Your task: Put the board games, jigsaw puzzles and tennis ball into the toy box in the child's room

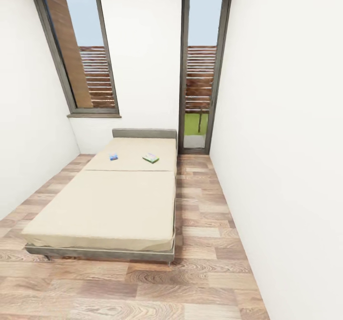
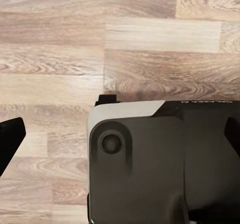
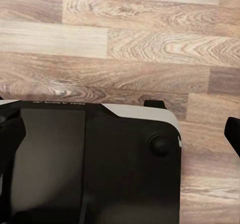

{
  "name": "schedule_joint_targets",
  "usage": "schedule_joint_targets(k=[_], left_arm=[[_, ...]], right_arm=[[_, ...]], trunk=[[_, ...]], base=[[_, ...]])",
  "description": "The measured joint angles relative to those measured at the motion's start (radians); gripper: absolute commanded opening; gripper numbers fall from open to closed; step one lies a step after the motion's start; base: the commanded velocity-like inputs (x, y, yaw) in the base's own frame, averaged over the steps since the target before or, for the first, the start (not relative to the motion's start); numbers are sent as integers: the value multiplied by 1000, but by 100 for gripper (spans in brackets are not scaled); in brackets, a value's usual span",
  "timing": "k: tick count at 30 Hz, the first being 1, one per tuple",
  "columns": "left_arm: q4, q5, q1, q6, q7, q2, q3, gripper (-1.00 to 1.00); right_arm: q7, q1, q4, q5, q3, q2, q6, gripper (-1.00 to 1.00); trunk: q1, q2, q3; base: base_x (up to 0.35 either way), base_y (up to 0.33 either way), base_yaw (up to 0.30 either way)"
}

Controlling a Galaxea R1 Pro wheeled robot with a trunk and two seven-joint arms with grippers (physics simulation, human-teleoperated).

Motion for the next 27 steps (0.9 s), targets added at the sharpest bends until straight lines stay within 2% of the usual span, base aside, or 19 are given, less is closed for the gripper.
schedule_joint_targets(k=[4,10,12,16,20,27], left_arm=[[21,1,0,-10,-1,2,-2,100],[71,-11,2,-82,-30,-23,-22,100],[83,-13,2,-91,-41,-28,-27,100],[115,-19,3,-121,-40,-40,-33,100],[137,-17,3,-181,-43,-41,-32,100],[147,-15,3,-210,-41,-46,-29,100]], right_arm=[[1,2,-3,0,0,0,1,100],[-2,6,-2,-3,-2,-10,8,100],[-5,6,1,0,1,-1,6,100],[-50,6,4,9,14,38,5,100],[-103,5,5,14,21,43,2,100],[-135,5,5,18,27,53,0,100]], trunk=[[0,0,0],[0,0,0],[0,0,0],[0,0,-1],[0,0,-1],[0,0,-1]], base=[[0,0,15],[0,0,4],[0,0,24],[0,0,155],[0,0,246],[0,0,281]])
